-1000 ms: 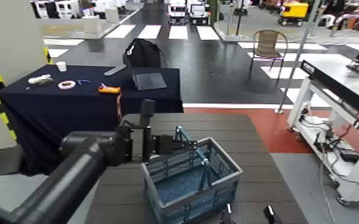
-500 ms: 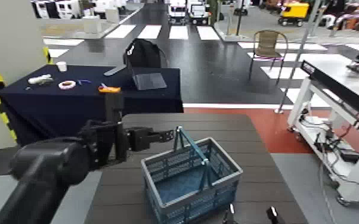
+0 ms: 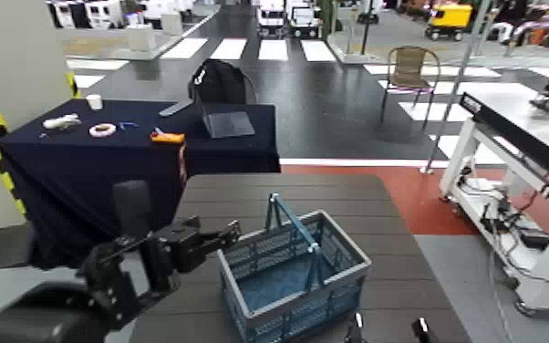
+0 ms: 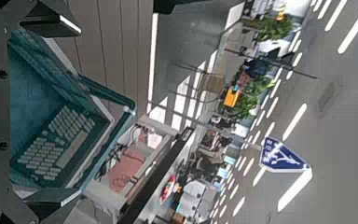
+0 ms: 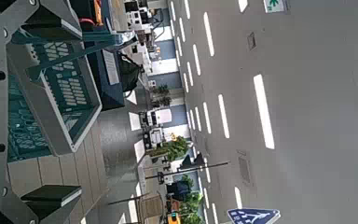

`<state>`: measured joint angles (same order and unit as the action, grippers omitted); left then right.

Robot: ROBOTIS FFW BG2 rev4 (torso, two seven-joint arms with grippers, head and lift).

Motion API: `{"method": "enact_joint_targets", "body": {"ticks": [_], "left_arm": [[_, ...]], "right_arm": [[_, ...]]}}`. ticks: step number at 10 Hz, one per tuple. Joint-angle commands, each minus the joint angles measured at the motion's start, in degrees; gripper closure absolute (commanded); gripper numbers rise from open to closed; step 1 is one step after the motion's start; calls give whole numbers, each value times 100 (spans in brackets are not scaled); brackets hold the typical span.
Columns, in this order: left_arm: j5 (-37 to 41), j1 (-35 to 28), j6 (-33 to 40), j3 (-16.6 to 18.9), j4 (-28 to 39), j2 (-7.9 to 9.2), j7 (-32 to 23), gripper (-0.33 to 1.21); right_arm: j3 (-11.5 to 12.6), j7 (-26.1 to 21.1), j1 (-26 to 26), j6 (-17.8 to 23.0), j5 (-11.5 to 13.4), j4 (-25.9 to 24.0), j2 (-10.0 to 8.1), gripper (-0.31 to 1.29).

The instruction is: Place the crate on the table.

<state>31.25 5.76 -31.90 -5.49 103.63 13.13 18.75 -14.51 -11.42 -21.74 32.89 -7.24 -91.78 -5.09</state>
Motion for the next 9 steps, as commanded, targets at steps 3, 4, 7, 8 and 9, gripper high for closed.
{"method": "enact_joint_targets", "body": {"ticks": [3,4,7,8,9], "left_arm": [[-1130,-1481,2618,92,96,-355,-671,10],[-1209,-1727,3330,13,-88,-364,-944,10],[-1569,-2202,4376,-14,-334,-487,-1392,11],[-1605,-2272,4359,-66,-361,-487,-1445,11],[-1649,-2307,4367,-93,-361,-487,-1533,11]], "right_arm": [[71,-1,-41,7,56,-33,16,14],[88,-1,-49,7,64,-41,25,14],[115,-1,-76,16,108,-50,43,14],[123,-1,-85,7,143,-59,52,14],[132,-10,-102,-10,135,-68,52,14]]}}
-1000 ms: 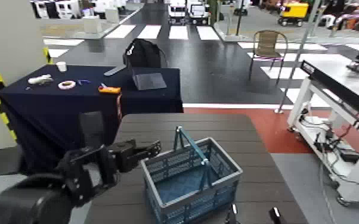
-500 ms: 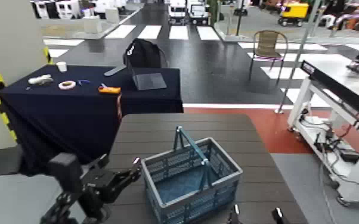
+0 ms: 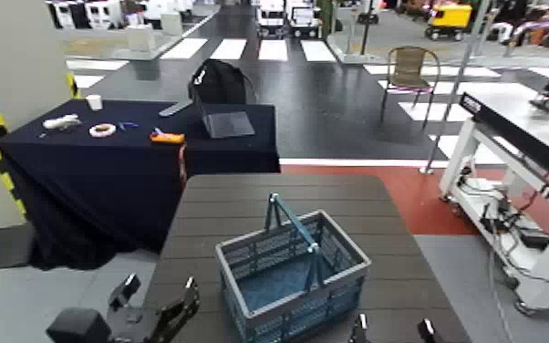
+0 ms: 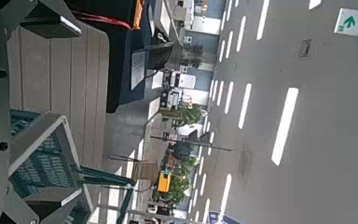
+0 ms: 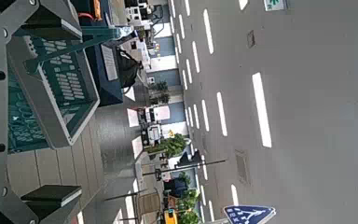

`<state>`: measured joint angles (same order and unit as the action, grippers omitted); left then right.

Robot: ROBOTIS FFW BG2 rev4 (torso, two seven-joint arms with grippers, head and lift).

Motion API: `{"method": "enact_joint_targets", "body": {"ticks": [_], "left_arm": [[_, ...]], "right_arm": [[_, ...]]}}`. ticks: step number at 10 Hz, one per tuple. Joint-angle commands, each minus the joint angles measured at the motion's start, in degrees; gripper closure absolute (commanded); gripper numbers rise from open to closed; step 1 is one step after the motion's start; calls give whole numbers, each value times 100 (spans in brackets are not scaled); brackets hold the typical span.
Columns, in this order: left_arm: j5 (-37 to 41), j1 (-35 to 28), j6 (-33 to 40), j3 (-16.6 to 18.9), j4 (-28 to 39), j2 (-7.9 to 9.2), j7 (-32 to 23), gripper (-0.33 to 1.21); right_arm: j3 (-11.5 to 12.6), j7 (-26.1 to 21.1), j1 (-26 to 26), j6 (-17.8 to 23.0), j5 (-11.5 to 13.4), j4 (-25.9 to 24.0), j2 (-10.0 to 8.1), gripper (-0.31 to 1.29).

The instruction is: Place the crate on the table.

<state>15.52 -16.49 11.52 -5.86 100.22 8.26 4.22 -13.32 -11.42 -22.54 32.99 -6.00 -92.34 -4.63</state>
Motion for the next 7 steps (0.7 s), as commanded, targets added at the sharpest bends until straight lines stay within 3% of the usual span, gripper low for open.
{"method": "enact_joint_targets", "body": {"ticks": [1,7], "left_arm": [[-146,-153,131,-38,-20,9,-96,11],[-260,-267,289,-82,-3,53,-325,11]], "right_arm": [[5,-9,-31,-29,11,-12,5,13],[22,-185,-40,-143,275,-117,5,13]]}}
